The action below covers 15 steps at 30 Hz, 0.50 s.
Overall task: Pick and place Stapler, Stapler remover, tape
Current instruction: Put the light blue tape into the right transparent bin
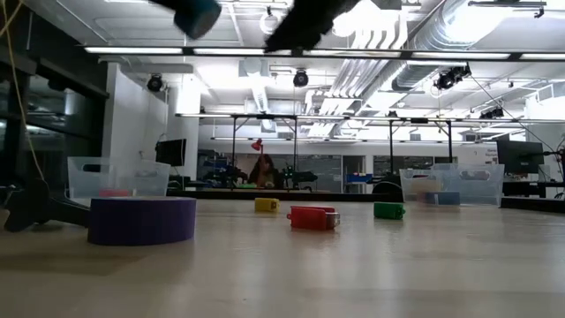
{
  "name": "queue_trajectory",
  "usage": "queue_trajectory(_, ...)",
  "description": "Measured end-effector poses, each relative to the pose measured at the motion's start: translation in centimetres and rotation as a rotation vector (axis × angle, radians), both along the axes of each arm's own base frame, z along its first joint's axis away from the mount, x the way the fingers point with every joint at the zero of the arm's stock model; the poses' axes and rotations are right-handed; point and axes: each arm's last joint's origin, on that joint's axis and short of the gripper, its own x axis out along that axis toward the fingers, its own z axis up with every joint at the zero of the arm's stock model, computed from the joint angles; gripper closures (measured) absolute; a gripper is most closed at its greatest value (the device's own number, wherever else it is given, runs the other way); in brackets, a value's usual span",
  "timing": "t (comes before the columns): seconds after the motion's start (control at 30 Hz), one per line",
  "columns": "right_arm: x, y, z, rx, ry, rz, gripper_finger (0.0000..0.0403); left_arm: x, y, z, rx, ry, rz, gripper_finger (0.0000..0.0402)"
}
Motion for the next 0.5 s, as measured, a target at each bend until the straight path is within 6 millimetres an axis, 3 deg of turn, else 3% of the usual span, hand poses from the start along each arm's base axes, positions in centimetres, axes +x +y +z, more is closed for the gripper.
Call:
queue_trajectory(0.3, 1.5, 1.8, 2.9, -0.134, -0.336, 0.004, 0.0242, -1.5, 0.3, 4.0, -0.090, -0.321, -0.037, 0.0365)
queue_trajectory(0.5, 1.9, 2.6, 4.4, -0.179, -0.503, -0.012, 0.0242, -1.8, 0.2, 5.1, -0.124, -0.407, -0.115, 0.0365)
